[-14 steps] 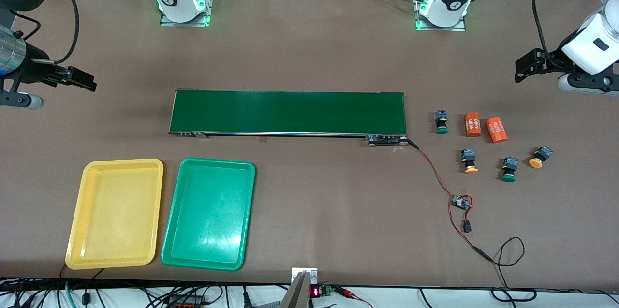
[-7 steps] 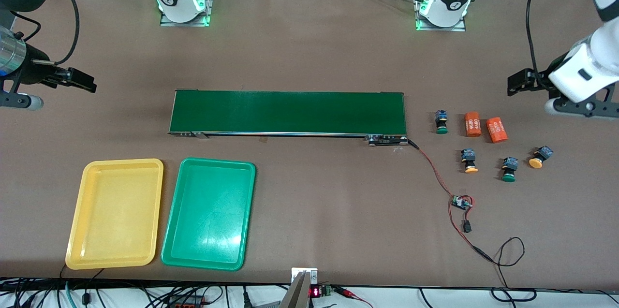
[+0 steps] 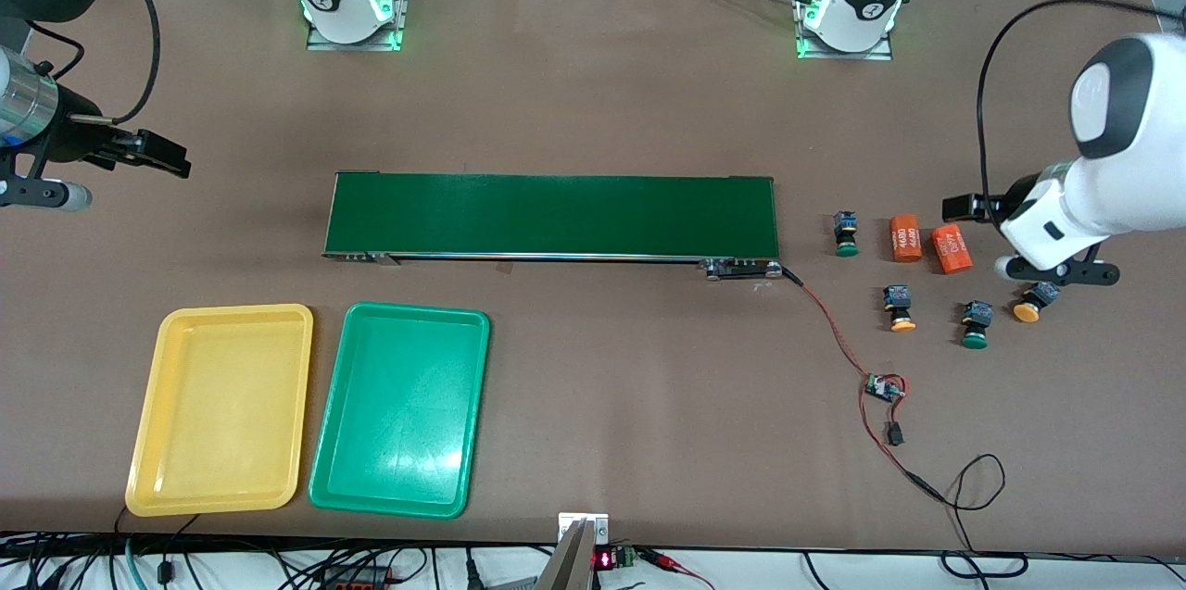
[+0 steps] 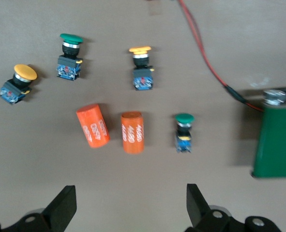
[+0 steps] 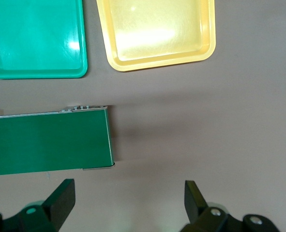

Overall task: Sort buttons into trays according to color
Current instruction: 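Grasp an orange cylinder with the left gripper and lift it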

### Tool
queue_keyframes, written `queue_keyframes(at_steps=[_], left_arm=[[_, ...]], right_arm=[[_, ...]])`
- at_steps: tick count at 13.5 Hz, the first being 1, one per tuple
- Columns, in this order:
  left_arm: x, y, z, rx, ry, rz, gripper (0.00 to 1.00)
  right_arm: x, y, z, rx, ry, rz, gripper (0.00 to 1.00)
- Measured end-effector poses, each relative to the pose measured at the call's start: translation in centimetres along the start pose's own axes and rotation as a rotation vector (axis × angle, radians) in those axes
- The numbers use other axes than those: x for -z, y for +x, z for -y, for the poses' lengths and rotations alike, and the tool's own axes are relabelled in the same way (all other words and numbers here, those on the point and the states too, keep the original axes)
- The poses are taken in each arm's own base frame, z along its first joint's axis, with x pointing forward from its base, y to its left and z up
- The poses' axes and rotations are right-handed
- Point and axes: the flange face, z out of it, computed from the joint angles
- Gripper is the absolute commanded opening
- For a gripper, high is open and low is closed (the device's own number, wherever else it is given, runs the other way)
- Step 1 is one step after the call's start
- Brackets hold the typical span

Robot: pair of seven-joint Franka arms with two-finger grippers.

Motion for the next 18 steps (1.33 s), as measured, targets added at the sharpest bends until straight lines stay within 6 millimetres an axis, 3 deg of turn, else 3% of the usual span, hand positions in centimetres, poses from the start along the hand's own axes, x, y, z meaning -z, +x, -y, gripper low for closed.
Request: queue_keyframes(at_steps=[3, 5, 8, 9, 10, 11, 12, 13, 15, 18], left_arm=[[-8.1, 0.0, 0.7, 0.013, 0.001, -0.095, 1.0], [-13.8, -1.3, 0.7, 0.015, 0.003, -0.173, 1.0], [-19.9, -3.4, 0.4, 0.014, 0.005, -0.222, 0.99], [-21.1, -3.5, 0.3, 0.013, 0.005, -0.225, 0.97], [-22.2, -3.4, 0.3, 0.013, 0.006, -0.223, 0.89], [-23.2, -3.3, 0.3, 0.012, 0.006, -0.221, 0.7], [-23.9, -3.2, 0.2, 0.012, 0.006, -0.213, 0.46], [-24.4, -3.3, 0.2, 0.012, 0.006, -0.205, 0.31], [-24.7, -3.3, 0.5, 0.016, 0.005, -0.2, 0.23], [-23.5, -2.9, 1.1, -0.02, 0.009, -0.212, 0.23]], right_arm=[[0.0, 0.0, 0.0, 0.001, 0.0, -0.001, 1.0], [-0.1, 0.0, 0.1, 0.002, 0.0, 0.0, 1.0], [-0.1, 0.1, 0.1, 0.002, 0.0, -0.003, 1.0], [-0.1, 0.2, 0.1, 0.002, 0.0, -0.004, 1.0], [-0.1, 0.2, 0.2, 0.002, 0.0, -0.005, 1.0], [-0.1, 0.2, 0.2, 0.002, 0.0, -0.005, 1.0], [-0.1, 0.2, 0.2, 0.002, 0.0, -0.005, 1.0], [-0.1, 0.2, 0.2, 0.002, 0.0, -0.005, 1.0], [-0.1, 0.2, 0.2, 0.002, 0.0, -0.005, 1.0], [-0.2, 0.2, 0.2, 0.003, 0.0, -0.004, 1.0]])
